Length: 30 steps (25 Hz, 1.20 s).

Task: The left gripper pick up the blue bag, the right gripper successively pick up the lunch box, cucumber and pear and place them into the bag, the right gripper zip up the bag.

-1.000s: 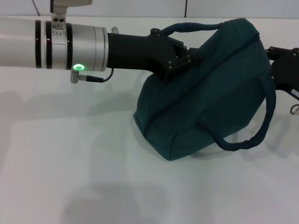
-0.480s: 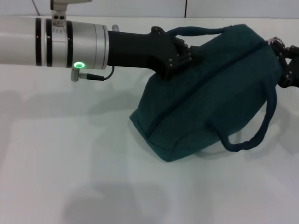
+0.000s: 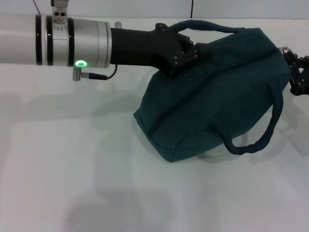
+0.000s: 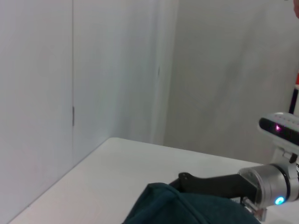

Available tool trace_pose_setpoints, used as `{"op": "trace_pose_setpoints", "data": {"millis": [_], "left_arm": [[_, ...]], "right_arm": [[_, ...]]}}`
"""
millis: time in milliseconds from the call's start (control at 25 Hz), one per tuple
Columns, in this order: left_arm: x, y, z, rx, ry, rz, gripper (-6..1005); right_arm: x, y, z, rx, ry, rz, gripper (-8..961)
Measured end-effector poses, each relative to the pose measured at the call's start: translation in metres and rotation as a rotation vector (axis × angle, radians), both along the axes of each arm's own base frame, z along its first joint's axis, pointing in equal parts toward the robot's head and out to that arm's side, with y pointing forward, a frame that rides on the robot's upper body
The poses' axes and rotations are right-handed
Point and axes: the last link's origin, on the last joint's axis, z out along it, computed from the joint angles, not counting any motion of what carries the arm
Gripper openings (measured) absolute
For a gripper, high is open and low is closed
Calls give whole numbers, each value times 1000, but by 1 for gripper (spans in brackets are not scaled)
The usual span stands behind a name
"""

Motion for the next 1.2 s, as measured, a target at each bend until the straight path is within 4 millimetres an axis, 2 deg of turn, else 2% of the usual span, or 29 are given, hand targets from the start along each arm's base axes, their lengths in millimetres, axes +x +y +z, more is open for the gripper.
{"op": "trace_pose_setpoints", "data": {"millis": [240, 480, 800, 1000, 1200], "left_arm": [[-1, 1, 1, 5, -5, 10, 50], [-7, 4, -1, 18, -24, 50, 50], [-20, 5, -5, 43, -135, 103, 51], [-31, 3, -9, 92, -197, 114, 206], [-40, 0, -10, 125, -241, 131, 413]], "right_arm": [[9, -2, -5, -18, -11, -49, 32], [5, -3, -7, -26, 0, -33, 33], [-3, -8, -4, -27, 32, 30, 132], [-1, -8, -3, -42, 52, 16, 203], [2, -15, 0, -69, 90, 13, 400]]}}
